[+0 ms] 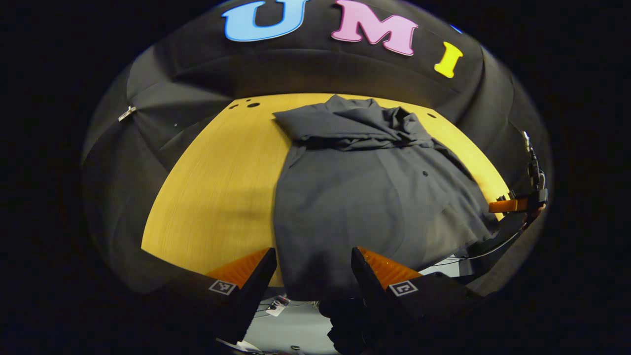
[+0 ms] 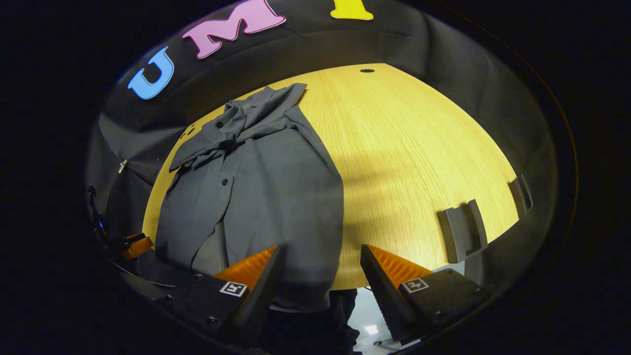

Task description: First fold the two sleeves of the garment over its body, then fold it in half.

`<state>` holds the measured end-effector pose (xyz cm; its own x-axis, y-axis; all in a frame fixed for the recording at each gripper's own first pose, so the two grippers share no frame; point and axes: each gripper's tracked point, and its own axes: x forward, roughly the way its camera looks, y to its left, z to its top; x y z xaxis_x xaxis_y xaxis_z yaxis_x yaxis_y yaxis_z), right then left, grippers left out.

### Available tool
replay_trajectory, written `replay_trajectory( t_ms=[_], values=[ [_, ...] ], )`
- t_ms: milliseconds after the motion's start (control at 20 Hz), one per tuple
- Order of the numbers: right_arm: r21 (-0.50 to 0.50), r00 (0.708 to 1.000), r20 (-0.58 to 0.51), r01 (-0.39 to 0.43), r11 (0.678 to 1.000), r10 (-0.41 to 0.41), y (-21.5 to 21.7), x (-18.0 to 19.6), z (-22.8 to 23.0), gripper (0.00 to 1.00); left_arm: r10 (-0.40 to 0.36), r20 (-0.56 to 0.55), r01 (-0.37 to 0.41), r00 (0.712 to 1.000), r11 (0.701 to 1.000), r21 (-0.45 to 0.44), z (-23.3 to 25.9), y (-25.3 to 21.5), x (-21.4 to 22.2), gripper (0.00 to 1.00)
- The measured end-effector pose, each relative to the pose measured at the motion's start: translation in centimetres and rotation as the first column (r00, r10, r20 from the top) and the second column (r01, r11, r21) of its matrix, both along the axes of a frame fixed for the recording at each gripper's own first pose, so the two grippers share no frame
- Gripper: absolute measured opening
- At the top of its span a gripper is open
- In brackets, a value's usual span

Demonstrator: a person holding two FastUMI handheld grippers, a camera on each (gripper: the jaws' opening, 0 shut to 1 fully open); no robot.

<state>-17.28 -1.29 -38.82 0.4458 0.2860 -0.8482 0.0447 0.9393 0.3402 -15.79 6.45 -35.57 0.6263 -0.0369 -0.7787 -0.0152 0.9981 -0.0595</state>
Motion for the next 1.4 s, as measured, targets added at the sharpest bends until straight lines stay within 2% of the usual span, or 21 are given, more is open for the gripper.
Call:
replay_trajectory(
  t_ms=[150,500,650,800,900,950,1000,1100,1200,1250,1400],
  values=[
    [-0.001,1.000,-0.019,-0.010,1.000,0.010,0.5,-0.4,-0.6,0.97,0.019,-0.054,-0.020,0.998,1.000,-0.009,-2.0,0.6,-0.8,0.96],
    [-0.027,0.998,-0.029,-0.057,0.998,0.057,1.2,-0.8,-1.2,0.97,-0.036,-0.126,0.041,0.991,0.998,0.038,-4.5,0.6,-1.3,0.97],
    [-0.111,0.996,-0.029,-0.092,0.990,0.089,1.6,-0.9,-1.5,0.96,-0.068,-0.139,0.074,0.988,0.997,0.039,-5.0,-0.6,-1.0,0.96],
    [-0.222,0.985,-0.022,-0.174,0.959,0.174,1.9,-1.2,-2.1,0.96,-0.070,-0.124,0.076,0.990,0.996,0.044,-4.8,-1.1,-0.1,0.98],
    [-0.221,0.982,-0.006,-0.187,0.957,0.190,2.2,-1.1,-2.1,0.97,-0.069,-0.107,0.074,0.992,0.996,0.044,-4.7,-1.6,0.2,1.00],
    [-0.215,0.984,0.001,-0.175,0.961,0.180,2.4,-0.8,-2.1,0.93,-0.080,-0.101,0.085,0.992,0.996,0.039,-4.8,-2.0,0.2,0.98],
    [-0.208,0.983,0.011,-0.178,0.962,0.184,3.0,-0.7,-1.8,0.94,-0.115,-0.089,0.119,0.989,0.992,0.036,-4.7,-2.7,0.7,0.88],
    [-0.182,0.973,0.029,-0.219,0.959,0.228,4.0,0.0,-2.0,0.54,-0.157,-0.073,0.159,0.985,0.987,0.027,-4.8,-3.7,1.8,0.57],
    [-0.183,0.967,0.041,-0.239,0.954,0.250,4.8,0.4,-1.8,0.13,-0.154,-0.066,0.156,0.986,0.987,0.027,-4.9,-3.8,2.6,0.26],
    [-0.189,0.964,0.050,-0.249,0.950,0.262,4.7,0.4,-1.8,0.06,-0.150,-0.062,0.152,0.987,0.988,0.018,-4.7,-3.8,2.8,0.10],
    [-0.135,0.977,0.059,-0.195,0.972,0.204,4.7,0.7,-0.9,0.06,-0.117,-0.066,0.115,0.991,0.993,-0.031,-4.0,-3.4,3.2,0.06]
  ],
)
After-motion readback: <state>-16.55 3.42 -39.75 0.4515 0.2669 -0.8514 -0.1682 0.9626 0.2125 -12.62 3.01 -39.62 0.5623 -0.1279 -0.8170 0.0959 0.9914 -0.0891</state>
